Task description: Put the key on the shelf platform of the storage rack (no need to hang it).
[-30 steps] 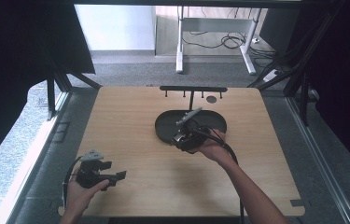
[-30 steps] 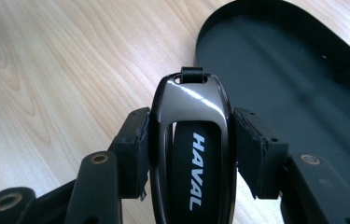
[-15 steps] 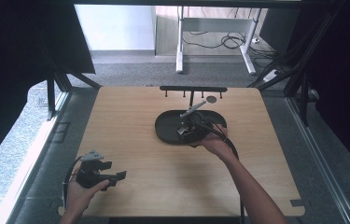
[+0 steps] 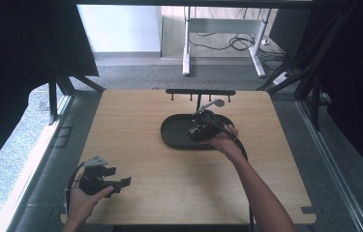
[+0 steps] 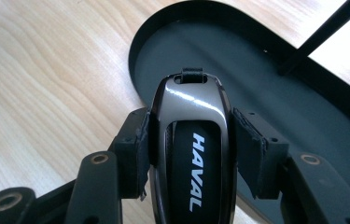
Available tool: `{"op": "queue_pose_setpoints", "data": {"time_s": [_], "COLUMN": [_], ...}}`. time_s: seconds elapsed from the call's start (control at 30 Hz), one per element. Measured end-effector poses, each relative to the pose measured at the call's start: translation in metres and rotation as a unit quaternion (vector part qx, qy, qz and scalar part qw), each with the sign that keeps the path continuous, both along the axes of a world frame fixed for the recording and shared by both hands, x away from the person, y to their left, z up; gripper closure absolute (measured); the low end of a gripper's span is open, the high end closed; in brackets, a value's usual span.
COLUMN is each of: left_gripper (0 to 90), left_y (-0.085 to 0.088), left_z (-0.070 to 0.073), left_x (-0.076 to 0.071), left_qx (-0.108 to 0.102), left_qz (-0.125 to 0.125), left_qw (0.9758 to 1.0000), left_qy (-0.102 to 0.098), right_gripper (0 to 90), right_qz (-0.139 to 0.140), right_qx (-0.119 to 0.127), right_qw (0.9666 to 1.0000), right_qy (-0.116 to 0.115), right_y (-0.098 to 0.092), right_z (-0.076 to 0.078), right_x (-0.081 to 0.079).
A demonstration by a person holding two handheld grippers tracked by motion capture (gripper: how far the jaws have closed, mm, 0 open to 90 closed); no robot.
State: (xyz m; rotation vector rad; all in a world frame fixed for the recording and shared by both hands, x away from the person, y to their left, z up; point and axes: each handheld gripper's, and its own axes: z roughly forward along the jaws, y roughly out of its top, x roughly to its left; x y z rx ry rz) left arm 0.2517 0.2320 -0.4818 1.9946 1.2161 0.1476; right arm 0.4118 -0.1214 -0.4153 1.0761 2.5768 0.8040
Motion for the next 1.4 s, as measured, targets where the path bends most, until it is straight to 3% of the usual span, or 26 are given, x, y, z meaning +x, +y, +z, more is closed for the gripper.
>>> {"op": "queue_pose_setpoints", "data": {"time_s": [0.73,1.4], "left_gripper": [21.4,21.4], "left_y": [0.000,0.000], "left_z": [-0.001,-0.001], "left_x": [0.000,0.000], "left_qx": [0.000,-0.001], "left_qz": [-0.002,-0.001], "left_qw": [1.0000,1.0000], "left_qy": [0.002,0.002], "right_gripper": [49.7,49.7], "right_qz": [-0.042,-0.090], "right_qx": [0.002,-0.011], "right_qw": [0.9991,0.9959], "right_qy": [-0.007,-0.005], "right_y": [-0.005,-0.011], "right_z": [-0.003,-0.021], "right_x": [0.022,0.046]}}
